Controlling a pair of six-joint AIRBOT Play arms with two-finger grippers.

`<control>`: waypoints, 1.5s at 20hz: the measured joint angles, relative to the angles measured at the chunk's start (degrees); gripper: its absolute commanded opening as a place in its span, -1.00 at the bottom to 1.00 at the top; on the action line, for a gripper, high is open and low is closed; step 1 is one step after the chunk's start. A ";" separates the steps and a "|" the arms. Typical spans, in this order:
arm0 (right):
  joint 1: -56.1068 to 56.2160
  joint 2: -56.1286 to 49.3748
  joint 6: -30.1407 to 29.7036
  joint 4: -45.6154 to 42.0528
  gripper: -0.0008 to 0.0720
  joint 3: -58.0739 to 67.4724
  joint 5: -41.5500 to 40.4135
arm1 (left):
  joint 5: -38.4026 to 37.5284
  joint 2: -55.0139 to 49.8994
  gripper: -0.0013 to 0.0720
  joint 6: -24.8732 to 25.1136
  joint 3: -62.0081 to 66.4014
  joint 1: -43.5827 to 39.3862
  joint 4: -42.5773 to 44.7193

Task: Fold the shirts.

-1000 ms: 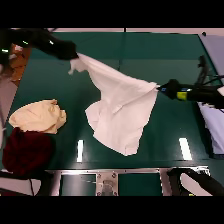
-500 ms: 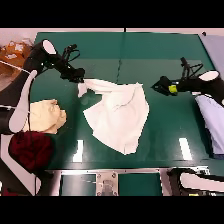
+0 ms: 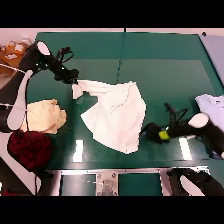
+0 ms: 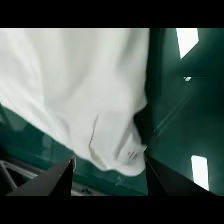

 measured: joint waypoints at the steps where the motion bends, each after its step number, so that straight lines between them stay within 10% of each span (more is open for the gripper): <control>1: 4.13 1.40 1.66 1.55 0.42 -3.08 -2.05 | -0.35 -0.02 -0.91 0.00 0.00 0.11 0.02; 8: 27.71 -2.64 7.48 14.67 0.40 -9.05 -22.18 | -2.05 0.00 -0.91 0.22 0.00 0.42 0.20; 11: 30.25 -9.14 6.03 16.41 -0.94 -5.68 -28.17 | -2.80 0.00 -0.91 0.37 0.09 0.42 0.22; 30: -14.27 -34.62 -8.28 -17.16 -0.94 44.26 -11.04 | -18.78 7.39 -0.91 3.32 -14.56 1.99 3.63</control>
